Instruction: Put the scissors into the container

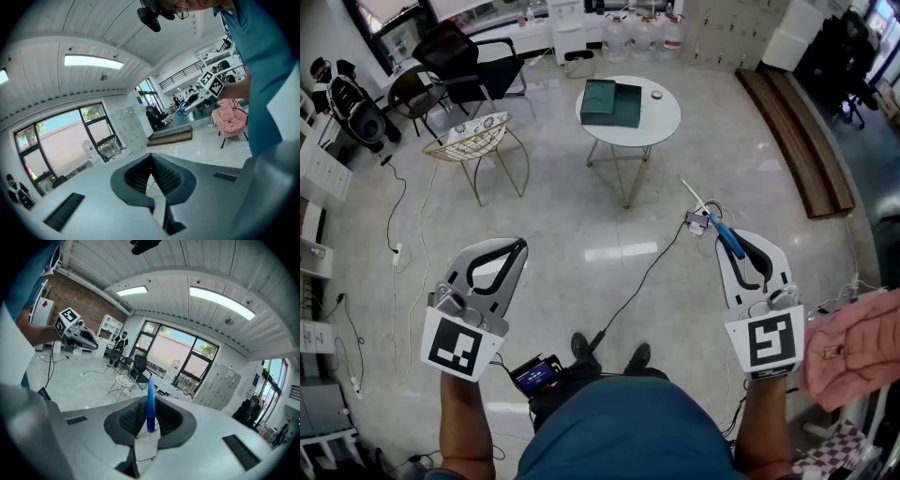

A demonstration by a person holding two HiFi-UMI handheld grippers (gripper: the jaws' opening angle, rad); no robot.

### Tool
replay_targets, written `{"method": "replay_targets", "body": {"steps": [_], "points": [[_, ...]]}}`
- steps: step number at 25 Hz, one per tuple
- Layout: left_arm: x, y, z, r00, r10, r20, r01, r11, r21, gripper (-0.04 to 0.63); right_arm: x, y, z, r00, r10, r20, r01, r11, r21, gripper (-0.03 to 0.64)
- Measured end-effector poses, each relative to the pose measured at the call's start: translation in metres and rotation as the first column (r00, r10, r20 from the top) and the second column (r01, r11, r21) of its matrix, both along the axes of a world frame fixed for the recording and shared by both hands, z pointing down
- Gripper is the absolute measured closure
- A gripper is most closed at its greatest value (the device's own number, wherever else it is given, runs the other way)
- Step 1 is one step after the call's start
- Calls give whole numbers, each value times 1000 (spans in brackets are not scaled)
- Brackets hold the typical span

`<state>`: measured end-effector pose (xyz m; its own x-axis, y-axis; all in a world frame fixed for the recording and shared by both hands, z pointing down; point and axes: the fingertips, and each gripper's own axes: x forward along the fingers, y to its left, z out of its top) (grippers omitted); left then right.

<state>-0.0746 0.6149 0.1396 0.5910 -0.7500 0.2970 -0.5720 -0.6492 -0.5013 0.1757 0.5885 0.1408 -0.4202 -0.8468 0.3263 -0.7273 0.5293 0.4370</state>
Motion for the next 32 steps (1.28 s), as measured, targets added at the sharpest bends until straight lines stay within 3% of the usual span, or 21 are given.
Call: {"method": "replay_targets", "body": {"steps": [13, 20, 28, 32], "points": [[-40, -30, 10, 998, 47, -39, -48, 999, -20, 577, -46, -20, 8, 999, 44, -7, -45, 998, -37, 549], [-59, -50, 9, 994, 95, -59, -97, 995, -15, 577, -73, -32, 2, 996, 84, 44, -82, 996, -47, 548], [-42, -76, 18, 994, 93, -64, -95, 995, -29, 577, -63, -66, 10, 995, 69, 69, -65, 996, -56, 548], [-31, -100, 20, 999, 44, -15, -45, 998, -54, 577, -56, -104, 17, 996, 20, 92, -13, 998, -68, 548]]}}
